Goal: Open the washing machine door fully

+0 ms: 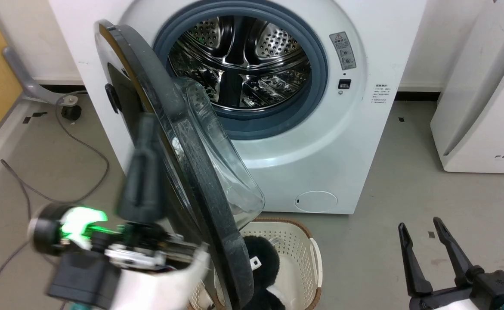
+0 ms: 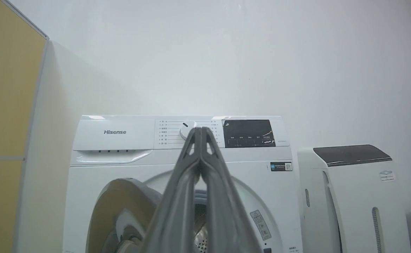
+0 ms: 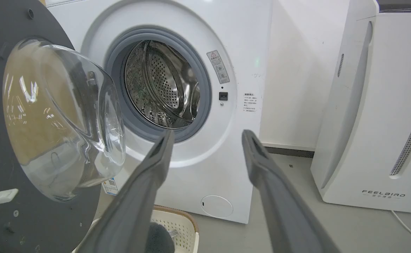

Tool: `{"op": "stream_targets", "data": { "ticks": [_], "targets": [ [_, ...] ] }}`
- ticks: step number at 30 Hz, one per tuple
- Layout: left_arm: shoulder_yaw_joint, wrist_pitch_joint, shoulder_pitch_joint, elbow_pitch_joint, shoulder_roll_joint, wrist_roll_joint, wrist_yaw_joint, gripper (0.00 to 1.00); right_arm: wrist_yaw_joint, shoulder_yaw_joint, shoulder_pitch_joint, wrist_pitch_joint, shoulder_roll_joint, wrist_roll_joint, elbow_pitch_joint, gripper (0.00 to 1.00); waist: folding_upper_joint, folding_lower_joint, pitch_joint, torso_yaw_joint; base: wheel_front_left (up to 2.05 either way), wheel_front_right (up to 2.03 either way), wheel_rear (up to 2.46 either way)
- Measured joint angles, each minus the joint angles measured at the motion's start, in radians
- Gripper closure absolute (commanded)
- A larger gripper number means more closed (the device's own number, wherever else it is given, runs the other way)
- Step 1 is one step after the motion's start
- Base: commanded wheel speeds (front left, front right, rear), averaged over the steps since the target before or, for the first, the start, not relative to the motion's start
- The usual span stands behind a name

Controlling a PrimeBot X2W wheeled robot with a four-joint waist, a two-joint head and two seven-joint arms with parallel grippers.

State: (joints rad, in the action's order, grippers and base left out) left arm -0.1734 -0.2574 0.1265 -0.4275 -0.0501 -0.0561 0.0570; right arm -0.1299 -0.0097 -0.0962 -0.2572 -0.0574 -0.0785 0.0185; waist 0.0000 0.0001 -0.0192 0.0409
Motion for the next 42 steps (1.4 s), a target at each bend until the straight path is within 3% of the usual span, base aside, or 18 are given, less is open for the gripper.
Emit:
{"op": "stream_targets", "data": {
  "ticks": [10,21,32,42],
  "targets": [
    [-0.223,0.000,0.000,0.013,0.001,-0.007,-0.045,1.00,0.000,-0.001,-0.003,0.000,0.002,0.000,-0.006,0.00,0.0000,-0.0001,-0.009,0.015,0.00,0.00,0.00],
    [-0.391,0.000,-0.033,0.121,0.002,0.024,-0.080,1.00,0.000,-0.004,-0.004,0.000,0.002,0.000,-0.010,0.00,0.0000,0.0000,-0.006,0.040,0.00,0.00,0.00],
    [-0.469,0.000,-0.086,0.292,-0.014,0.063,-0.083,1.00,0.000,-0.003,-0.003,0.000,0.003,0.000,-0.019,0.00,0.0000,-0.0001,0.004,0.066,0.00,0.00,0.00],
    [-0.433,0.000,-0.096,0.445,-0.019,0.035,-0.055,1.00,0.000,0.003,-0.003,0.000,0.003,0.000,-0.032,0.00,0.0000,0.0000,0.010,0.086,0.00,0.00,0.00]
  ]
}}
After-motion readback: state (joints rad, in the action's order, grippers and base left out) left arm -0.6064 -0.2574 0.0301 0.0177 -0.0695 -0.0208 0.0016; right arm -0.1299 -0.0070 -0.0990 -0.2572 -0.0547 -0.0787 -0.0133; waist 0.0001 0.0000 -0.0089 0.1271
